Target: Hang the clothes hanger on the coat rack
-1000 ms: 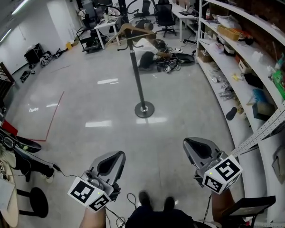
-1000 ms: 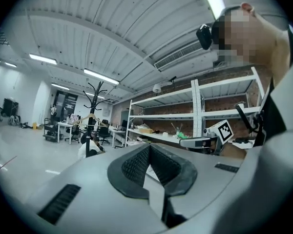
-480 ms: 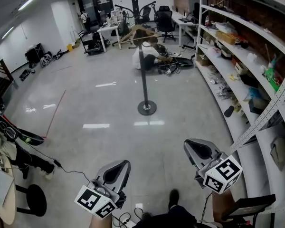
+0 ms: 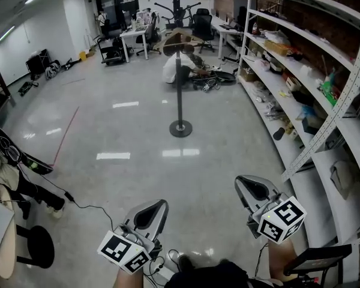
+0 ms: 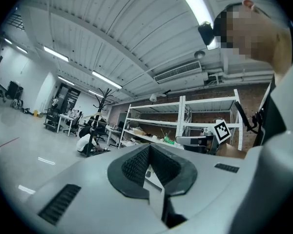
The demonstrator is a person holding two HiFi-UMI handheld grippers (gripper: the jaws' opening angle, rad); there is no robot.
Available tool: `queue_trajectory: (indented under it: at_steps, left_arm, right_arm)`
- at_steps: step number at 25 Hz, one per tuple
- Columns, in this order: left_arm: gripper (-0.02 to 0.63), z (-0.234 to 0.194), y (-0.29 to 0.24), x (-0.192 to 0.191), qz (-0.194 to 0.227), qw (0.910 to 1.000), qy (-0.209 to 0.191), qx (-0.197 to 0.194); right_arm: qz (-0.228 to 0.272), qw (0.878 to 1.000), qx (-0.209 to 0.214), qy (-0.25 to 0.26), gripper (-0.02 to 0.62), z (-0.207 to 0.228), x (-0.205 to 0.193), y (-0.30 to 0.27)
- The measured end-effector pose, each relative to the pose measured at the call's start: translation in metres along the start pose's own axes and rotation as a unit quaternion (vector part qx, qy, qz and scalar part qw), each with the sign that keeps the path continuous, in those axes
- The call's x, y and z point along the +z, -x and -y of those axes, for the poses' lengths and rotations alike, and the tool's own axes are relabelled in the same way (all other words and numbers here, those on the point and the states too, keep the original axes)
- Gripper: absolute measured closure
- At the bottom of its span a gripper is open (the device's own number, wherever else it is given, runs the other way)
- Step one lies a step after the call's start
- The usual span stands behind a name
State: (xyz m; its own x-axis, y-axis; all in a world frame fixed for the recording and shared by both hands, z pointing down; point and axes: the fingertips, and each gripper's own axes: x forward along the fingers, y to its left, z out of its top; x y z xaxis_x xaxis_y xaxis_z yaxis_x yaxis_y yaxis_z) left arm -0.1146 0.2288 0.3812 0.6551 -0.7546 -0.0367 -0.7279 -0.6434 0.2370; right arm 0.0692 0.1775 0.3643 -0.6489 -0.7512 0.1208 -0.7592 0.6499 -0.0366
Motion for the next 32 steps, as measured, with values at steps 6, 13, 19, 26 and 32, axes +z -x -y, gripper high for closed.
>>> queue_trajectory:
  at_steps: [6, 13, 19, 26, 32]
  left_arm:
    - [0.604, 0.058, 0.016, 0.000, 0.000, 0.9999, -0.013, -0.003]
    - [0.604, 0.147, 0.001, -0.031, -0.028, 0.9995, -0.008, 0.008]
    - [0.604, 0.227, 0.003, -0.036, -0.032, 0.9993, -0.018, 0.009]
    - [0.605, 0.230, 0.038, -0.021, -0.017, 0.9992, -0.035, 0.000]
    - [0.606, 0.223, 0.053, -0.020, -0.016, 0.9993, -0.034, 0.003]
  right_arm:
    - [0.020, 1.000, 0.003, 0.002, 0.588, -0.013, 0.005, 0.061]
    - [0.018, 1.000, -0.003, -0.009, 0.588, 0.018, -0.013, 0.157]
    - [0.034, 0.999, 0.008, -0.020, 0.588, 0.026, -0.011, 0.220]
    - [0.031, 1.000, 0.005, 0.003, 0.588, -0.010, 0.004, 0.211]
    - [0.021, 1.000, 0.014, 0.009, 0.588, -0.035, 0.004, 0.203]
